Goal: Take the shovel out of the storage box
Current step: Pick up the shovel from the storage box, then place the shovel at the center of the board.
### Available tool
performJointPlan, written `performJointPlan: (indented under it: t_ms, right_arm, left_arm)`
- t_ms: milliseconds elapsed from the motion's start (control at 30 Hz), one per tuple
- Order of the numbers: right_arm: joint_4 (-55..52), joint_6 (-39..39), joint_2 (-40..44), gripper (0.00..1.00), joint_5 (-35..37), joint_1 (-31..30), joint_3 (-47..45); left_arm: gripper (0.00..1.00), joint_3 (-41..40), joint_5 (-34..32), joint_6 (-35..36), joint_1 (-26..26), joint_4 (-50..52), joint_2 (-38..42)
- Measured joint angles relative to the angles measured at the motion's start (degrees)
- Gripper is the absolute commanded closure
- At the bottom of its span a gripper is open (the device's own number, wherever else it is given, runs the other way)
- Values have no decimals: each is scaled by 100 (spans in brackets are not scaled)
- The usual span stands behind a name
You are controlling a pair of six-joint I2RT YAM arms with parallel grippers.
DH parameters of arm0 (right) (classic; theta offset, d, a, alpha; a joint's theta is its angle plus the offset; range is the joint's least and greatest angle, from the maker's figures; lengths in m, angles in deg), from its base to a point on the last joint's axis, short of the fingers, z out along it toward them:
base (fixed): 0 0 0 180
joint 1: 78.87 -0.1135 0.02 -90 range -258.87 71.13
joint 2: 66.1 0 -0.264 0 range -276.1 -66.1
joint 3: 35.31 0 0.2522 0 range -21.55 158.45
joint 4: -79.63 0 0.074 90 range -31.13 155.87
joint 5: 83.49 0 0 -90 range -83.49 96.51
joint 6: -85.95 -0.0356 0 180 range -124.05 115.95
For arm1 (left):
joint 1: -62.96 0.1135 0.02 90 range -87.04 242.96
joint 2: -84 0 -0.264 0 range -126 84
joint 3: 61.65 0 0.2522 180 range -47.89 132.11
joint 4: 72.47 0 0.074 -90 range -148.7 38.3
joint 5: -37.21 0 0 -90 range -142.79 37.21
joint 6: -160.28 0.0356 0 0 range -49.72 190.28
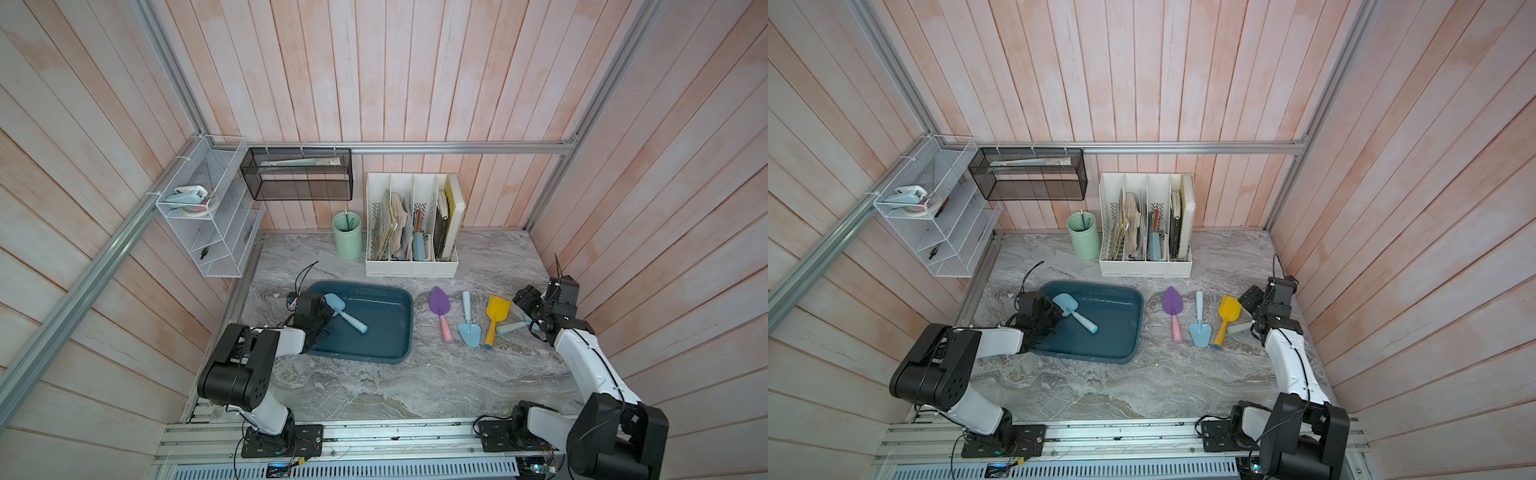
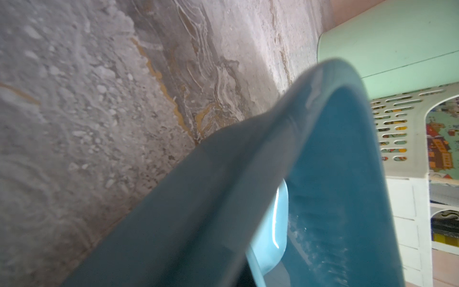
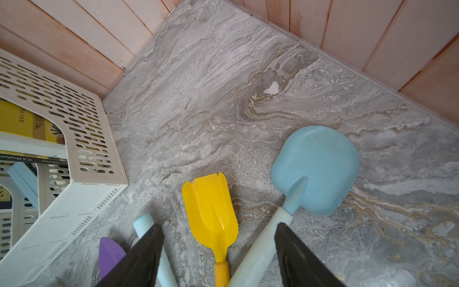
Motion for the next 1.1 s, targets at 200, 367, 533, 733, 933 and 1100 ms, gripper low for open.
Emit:
performJointPlan:
  t_ms: [200, 367, 533, 733, 933, 1100]
  right_arm:
    - [-44, 131, 17, 26, 68, -306, 188]
    - [46, 634, 155, 25, 278, -1740, 623]
    - [623, 1032, 153, 25, -664, -2481, 774]
    - [699, 1897, -892, 25, -1368, -3869, 1685]
    - [745, 2319, -1934, 25, -1829, -4905, 2361]
    - [739, 2450, -2430, 25, -1902, -5189, 2509]
  left_arm:
    - [100, -96, 205, 66, 4, -181, 33]
    - [100, -203, 337, 382, -208, -280, 673]
    - [100, -166, 452, 706, -428, -396, 1587]
    - [100, 417, 490, 1102, -745, 92, 1943]
    - [100, 599, 623, 1207, -896, 201, 1926]
    - [100, 605, 643, 1226, -896, 317, 1884]
